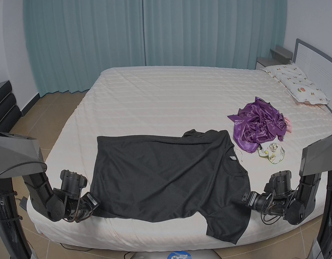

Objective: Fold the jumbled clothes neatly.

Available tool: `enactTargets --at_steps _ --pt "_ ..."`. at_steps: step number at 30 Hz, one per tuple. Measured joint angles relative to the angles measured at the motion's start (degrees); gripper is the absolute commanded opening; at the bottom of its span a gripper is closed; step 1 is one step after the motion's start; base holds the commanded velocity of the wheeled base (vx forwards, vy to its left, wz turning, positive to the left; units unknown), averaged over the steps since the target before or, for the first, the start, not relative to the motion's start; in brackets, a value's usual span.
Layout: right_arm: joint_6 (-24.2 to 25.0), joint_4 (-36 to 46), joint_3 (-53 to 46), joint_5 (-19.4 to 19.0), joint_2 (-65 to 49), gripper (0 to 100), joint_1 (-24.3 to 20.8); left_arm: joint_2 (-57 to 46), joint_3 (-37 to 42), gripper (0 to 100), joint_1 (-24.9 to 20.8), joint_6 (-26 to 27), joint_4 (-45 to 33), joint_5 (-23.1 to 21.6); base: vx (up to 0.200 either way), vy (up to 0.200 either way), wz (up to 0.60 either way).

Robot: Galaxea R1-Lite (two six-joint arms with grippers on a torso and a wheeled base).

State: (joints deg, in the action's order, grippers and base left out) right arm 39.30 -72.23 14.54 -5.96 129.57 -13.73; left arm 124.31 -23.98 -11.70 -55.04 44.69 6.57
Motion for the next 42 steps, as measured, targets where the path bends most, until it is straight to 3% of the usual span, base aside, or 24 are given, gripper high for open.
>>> enactTargets --at_steps 19,20,29,42 --pt "-1.15 1.21 3.97 -1.62 2.71 100 0.54 1.66 1.19 0 0.93 -0.06 0.41 0.23 0.000 0.000 0.00" --pt "-1.15 1.37 4.47 -1.61 2.90 0 0.43 1.66 1.24 0 0.96 -0.06 0.39 0.10 0.000 0.000 0.00" --pt "-1.40 1.95 5.79 -0.85 3.80 0 -0.16 1.63 1.49 0 0.96 -0.13 0.38 -0.11 0.000 0.000 0.00" --pt "-10.13 2.16 -0.07 -2.82 0.44 0 5.85 -0.09 3.58 0 0.84 1.21 0.04 -0.11 0.000 0.000 0.00"
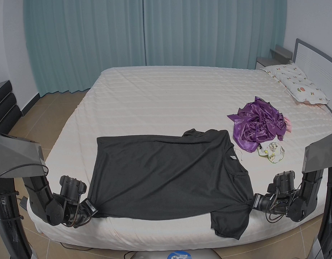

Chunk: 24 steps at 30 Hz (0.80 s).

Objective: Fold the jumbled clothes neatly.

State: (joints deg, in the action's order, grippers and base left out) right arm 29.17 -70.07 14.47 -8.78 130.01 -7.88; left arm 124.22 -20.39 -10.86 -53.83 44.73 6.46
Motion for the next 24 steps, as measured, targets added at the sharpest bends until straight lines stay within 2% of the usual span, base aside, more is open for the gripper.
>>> enactTargets --at_steps 4,12,19,24 --pt "-3.69 0.06 -2.73 -4.41 -1.57 0 1.90 -0.52 1.11 0 -0.21 1.96 -0.04 0.00 0.000 0.000 0.00" --pt "-10.62 0.24 -6.84 -8.40 -4.82 0 5.99 -1.46 3.95 0 -0.46 6.05 -0.48 -0.06 0.000 0.000 0.00" --pt "-15.69 3.56 -8.03 -9.06 -5.32 0 7.47 -2.21 5.55 0 -1.97 7.78 -3.16 -0.06 0.000 0.000 0.00" --pt "-16.34 4.57 -7.95 -9.29 -5.14 0 7.88 -2.23 5.99 0 -3.11 7.88 -3.71 -0.06 0.000 0.000 0.00"
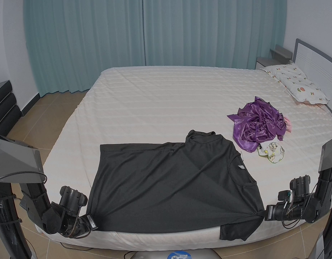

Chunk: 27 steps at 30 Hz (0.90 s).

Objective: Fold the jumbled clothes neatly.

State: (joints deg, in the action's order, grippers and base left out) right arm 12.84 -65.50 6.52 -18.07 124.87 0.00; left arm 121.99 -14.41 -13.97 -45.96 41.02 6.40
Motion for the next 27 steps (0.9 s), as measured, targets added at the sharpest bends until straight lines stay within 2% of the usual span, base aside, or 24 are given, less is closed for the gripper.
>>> enactTargets --at_steps 1,2,8,11,15,20,22,27 --pt "0.00 0.00 0.09 -0.02 0.10 0 0.02 0.02 0.06 0 -0.11 -0.02 0.02 0.00 0.000 0.000 0.00" --pt "-0.01 -0.02 0.23 -0.02 0.33 100 0.00 0.04 0.09 100 -0.35 -0.11 0.00 -0.06 0.000 0.000 0.00" --pt "0.22 -0.76 0.89 -0.29 1.43 100 -0.35 0.11 0.06 100 -0.85 -0.38 -0.02 -0.38 0.000 0.000 0.00" --pt "1.48 -1.77 1.05 -1.66 1.58 100 -0.29 0.04 0.06 100 -0.99 -0.43 0.06 -0.50 0.000 0.000 0.00" --pt "6.67 -3.44 1.28 -3.83 0.51 100 0.38 -1.12 0.05 100 -0.99 -0.38 -0.07 -0.49 0.000 0.000 0.00" --pt "13.30 -4.90 3.73 -4.60 -0.91 100 1.54 -5.32 0.06 100 -0.13 0.09 -0.60 -0.71 0.000 0.000 0.00" --pt "15.35 -4.97 5.83 -4.40 -1.22 100 2.01 -7.00 -0.02 100 0.72 0.44 -1.21 -1.73 0.000 0.000 0.00" --pt "20.53 -4.02 12.28 -2.10 -1.41 100 2.72 -9.90 -0.39 100 3.21 1.13 -1.89 -8.85 0.000 0.000 0.00"
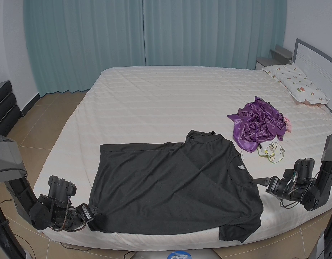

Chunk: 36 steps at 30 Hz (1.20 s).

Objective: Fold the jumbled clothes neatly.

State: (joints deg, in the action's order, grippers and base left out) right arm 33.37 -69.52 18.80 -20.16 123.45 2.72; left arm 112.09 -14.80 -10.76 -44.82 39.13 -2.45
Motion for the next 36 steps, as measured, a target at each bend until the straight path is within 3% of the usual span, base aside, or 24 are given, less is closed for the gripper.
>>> enactTargets --at_steps 11,15,27,36 --pt "1.89 3.94 8.33 4.82 2.95 100 -0.94 -1.67 -0.46 100 4.51 2.05 -0.44 -6.72 0.000 0.036 0.00" --pt "2.05 3.89 8.35 4.97 3.47 100 -1.05 -1.67 -0.49 100 5.06 2.40 -0.49 -7.18 0.000 0.200 0.00" --pt "2.16 3.07 7.38 5.06 3.47 100 -1.10 -0.90 -0.44 100 5.17 2.51 -0.18 -7.23 0.000 0.000 0.00" --pt "2.10 3.05 7.33 5.08 3.45 100 -1.04 0.26 -0.39 100 4.75 2.29 -0.16 -7.23 -0.200 0.000 0.00"
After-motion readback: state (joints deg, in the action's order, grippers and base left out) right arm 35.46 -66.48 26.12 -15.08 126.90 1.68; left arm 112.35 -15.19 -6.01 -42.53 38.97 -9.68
